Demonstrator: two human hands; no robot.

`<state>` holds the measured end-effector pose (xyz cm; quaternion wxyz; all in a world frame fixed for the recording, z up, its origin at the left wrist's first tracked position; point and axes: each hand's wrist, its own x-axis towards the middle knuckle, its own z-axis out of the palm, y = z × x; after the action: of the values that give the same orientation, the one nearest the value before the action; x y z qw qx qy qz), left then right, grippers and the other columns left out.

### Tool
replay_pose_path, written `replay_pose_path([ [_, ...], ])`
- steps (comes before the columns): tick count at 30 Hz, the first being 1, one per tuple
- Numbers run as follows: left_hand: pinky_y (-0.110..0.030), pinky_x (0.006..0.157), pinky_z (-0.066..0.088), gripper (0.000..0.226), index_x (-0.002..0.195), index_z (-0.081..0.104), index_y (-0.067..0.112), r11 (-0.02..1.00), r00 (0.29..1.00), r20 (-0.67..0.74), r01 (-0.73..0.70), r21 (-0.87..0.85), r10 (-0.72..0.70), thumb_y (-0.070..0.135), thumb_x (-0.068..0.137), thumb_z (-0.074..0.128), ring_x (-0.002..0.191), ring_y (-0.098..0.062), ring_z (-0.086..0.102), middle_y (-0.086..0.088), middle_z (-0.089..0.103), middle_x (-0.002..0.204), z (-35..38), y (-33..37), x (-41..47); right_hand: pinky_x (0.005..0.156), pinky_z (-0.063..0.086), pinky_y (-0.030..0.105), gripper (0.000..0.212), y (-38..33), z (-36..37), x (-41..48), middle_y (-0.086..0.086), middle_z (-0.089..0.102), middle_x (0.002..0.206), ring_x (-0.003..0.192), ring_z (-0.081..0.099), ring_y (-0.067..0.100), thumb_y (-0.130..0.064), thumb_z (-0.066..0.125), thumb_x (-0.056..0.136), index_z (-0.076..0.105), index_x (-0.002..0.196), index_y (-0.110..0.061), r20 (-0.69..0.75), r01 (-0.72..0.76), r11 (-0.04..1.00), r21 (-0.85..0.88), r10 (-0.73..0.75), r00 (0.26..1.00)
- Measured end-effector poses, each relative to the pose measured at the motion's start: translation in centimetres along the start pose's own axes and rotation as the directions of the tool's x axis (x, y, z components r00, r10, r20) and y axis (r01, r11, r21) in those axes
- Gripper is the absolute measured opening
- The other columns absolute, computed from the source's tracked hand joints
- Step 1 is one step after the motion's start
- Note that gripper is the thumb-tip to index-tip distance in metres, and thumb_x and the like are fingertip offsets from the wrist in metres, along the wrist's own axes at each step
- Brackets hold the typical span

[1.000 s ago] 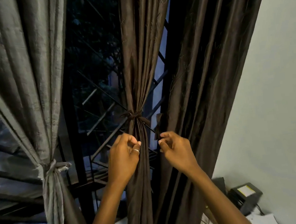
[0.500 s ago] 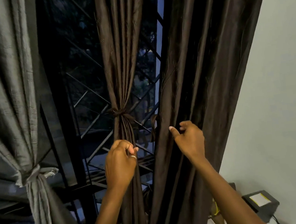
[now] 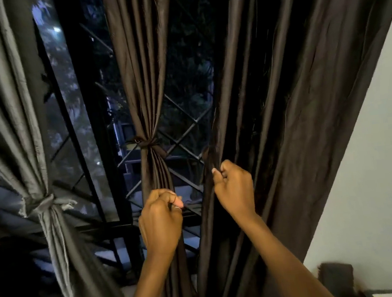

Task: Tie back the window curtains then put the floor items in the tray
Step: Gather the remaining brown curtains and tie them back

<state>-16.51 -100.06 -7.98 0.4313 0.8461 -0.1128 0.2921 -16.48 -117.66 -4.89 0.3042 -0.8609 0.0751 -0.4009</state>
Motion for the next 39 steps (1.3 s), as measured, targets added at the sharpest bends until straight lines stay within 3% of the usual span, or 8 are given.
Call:
replay_pose_path([
  [5, -0.028, 0.06, 0.054, 0.013, 0.091, 0.063, 0.032, 0.987, 0.996, 0.021, 0.083, -0.141, -0.081, 0.04, 0.087, 0.073, 0.064, -0.002, 0.061, 0.013, 0.065, 0.088, 0.6, 3.6, 0.7, 0.053, 0.034, 0.03, 0.033, -0.9, 0.4, -1.6, 0.0, 0.053, 0.067, 0.057, 0.047, 0.014, -0.019, 0.064, 0.097, 0.041, 0.073, -0.022, -0.008, 0.012, 0.999, 0.045, -0.011, 1.0],
  [9, -0.028, 0.069, 0.058, 0.057, 0.118, 0.066, 0.035, 0.997, 0.996, 0.083, 0.044, -0.071, -0.038, 0.077, 0.083, 0.05, 0.077, 0.004, 0.064, 0.018, 0.068, 0.102, 0.5, 7.0, 2.5, 0.055, 0.045, 0.031, 0.019, -1.7, 0.9, -2.7, -0.003, 0.064, 0.078, 0.066, 0.06, 0.014, -0.027, 0.062, 0.098, 0.063, 0.084, -0.015, 0.015, -0.03, 0.997, 0.066, 0.029, 0.999],
  [16, -0.03, 0.055, 0.045, 0.031, 0.081, 0.069, 0.022, 0.981, 0.995, 0.096, -0.005, 0.194, -0.014, 0.045, 0.096, 0.055, 0.068, -0.02, 0.065, 0.002, 0.065, 0.071, 0.3, 9.0, 4.8, 0.064, 0.056, 0.029, 0.017, -3.9, 1.5, -3.3, 0.0, 0.072, 0.087, 0.074, 0.068, 0.012, -0.025, 0.063, 0.098, 0.072, 0.107, -0.012, 0.005, -0.008, 0.999, 0.041, 0.008, 1.0],
  [27, -0.029, 0.056, 0.038, 0.027, 0.087, 0.071, 0.018, 0.98, 0.986, 0.164, -0.049, 0.191, 0.017, 0.029, 0.098, 0.05, 0.072, -0.022, 0.066, -0.002, 0.069, 0.081, -0.2, 8.2, 5.2, 0.061, 0.056, 0.032, 0.014, -4.7, 2.2, -3.5, -0.005, 0.07, 0.086, 0.072, 0.066, 0.008, -0.028, 0.063, 0.098, 0.072, 0.099, -0.017, -0.025, -0.037, 0.999, -0.035, 0.036, 0.999],
  [32, -0.03, 0.055, 0.035, 0.026, 0.082, 0.07, 0.012, 0.968, 0.984, 0.169, -0.093, 0.232, 0.054, 0.023, 0.097, 0.051, 0.072, -0.027, 0.065, -0.007, 0.069, 0.081, -0.3, 8.1, 5.8, 0.064, 0.056, 0.032, 0.009, -3.3, -0.7, -2.6, -0.005, 0.069, 0.092, 0.072, 0.063, 0.006, -0.017, 0.066, 0.092, 0.073, 0.097, -0.02, 0.168, 0.023, 0.998, 0.058, -0.033, 0.985],
  [35, -0.03, 0.054, 0.034, 0.03, 0.076, 0.067, 0.011, 0.967, 0.986, 0.155, -0.097, 0.235, 0.061, 0.023, 0.099, 0.05, 0.065, -0.025, 0.06, -0.006, 0.065, 0.075, -0.3, 7.5, 6.4, 0.07, 0.057, 0.025, 0.02, -1.8, -4.1, -2.1, -0.011, 0.068, 0.098, 0.073, 0.064, 0.002, -0.026, 0.074, 0.089, 0.072, 0.109, -0.024, -0.15, -0.068, 0.996, 0.064, 0.077, 0.986],
  [37, -0.03, 0.053, 0.034, 0.033, 0.072, 0.064, 0.01, 0.973, 0.986, 0.155, -0.1, 0.21, 0.067, 0.023, 0.099, 0.05, 0.061, -0.022, 0.056, -0.005, 0.064, 0.072, -0.3, 7.1, 6.7, 0.069, 0.057, 0.033, 0.023, -0.8, -6.2, -1.7, -0.012, 0.063, 0.095, 0.071, 0.06, 0.005, -0.03, 0.076, 0.087, 0.065, 0.106, -0.026, -0.406, -0.181, 0.983, 0.033, 0.178, 0.896],
  [39, -0.029, 0.052, 0.034, 0.034, 0.069, 0.062, 0.011, 0.977, 0.984, 0.163, -0.104, 0.184, 0.074, 0.022, 0.098, 0.05, 0.059, -0.021, 0.055, -0.004, 0.062, 0.069, -0.1, 6.8, 6.9, 0.07, 0.056, 0.036, 0.036, 0.0, -7.6, -1.0, -0.011, 0.057, 0.103, 0.078, 0.058, 0.006, -0.039, 0.077, 0.085, 0.057, 0.111, -0.026, -0.453, -0.275, 0.961, 0.024, 0.256, 0.854],
])
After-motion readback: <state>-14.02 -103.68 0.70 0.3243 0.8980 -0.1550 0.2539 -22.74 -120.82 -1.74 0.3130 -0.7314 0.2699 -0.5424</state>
